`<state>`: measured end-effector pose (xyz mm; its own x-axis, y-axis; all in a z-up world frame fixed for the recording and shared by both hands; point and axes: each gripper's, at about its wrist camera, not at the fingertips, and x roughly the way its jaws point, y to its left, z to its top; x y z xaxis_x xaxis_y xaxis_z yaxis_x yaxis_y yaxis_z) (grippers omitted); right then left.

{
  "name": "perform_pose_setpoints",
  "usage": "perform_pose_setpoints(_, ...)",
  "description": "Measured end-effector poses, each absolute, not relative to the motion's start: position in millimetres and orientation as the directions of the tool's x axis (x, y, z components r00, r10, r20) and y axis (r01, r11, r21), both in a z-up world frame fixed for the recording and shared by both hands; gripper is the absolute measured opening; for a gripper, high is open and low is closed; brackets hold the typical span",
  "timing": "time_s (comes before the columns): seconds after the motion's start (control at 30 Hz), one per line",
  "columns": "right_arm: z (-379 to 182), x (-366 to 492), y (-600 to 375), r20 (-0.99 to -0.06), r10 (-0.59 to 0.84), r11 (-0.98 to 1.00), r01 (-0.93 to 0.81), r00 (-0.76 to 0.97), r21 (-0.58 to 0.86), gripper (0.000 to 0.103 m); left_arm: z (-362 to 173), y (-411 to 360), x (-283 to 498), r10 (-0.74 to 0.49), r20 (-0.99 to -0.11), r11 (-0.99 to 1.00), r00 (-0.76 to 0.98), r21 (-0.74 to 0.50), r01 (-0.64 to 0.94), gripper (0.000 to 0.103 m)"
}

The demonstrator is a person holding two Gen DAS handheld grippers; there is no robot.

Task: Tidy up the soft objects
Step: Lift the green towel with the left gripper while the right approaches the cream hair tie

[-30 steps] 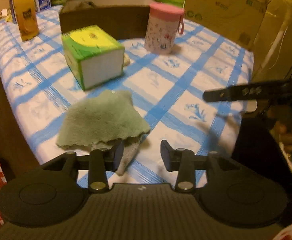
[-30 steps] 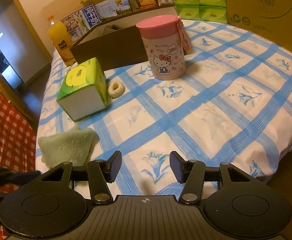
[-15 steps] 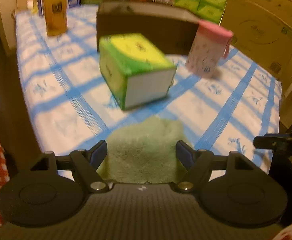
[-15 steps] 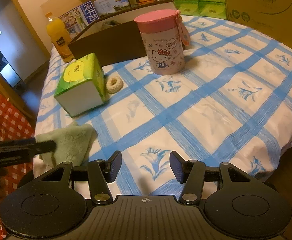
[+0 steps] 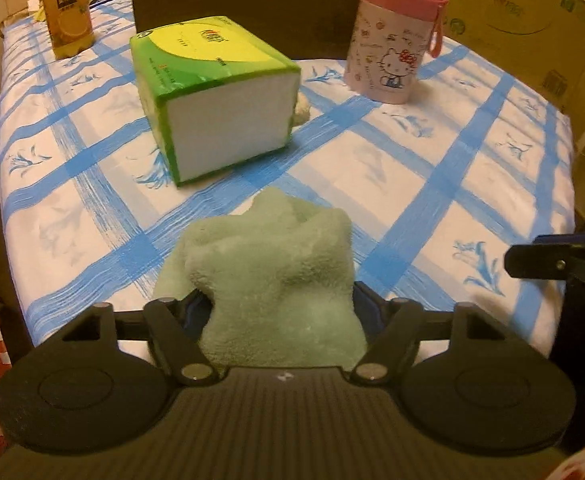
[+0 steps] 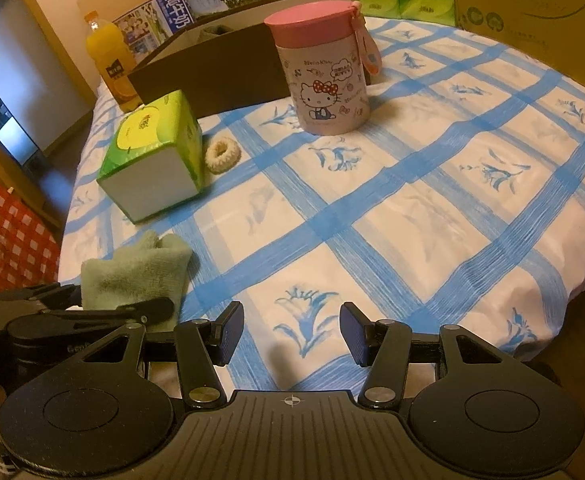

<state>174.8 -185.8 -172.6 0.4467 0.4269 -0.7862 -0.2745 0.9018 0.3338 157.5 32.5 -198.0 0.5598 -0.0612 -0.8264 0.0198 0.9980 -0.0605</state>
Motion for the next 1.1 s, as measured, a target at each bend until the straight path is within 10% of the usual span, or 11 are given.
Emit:
perform_pose_setpoints(0.37,-183,180,-171,-0.795,0.442,0.891,-0.307,0.415,0.336,0.053,-193,47,156,-0.090,-0.810,0.995,0.579,-0.098,0.018,0.029)
perform_pose_setpoints(1.1,-181,259,-111,-0.660,0.567,0.791,-0.549,0.494,0.269,0.053,-145,142,177,0.121,-0.743,0.970,0.658,-0.052,-0.236,0.028)
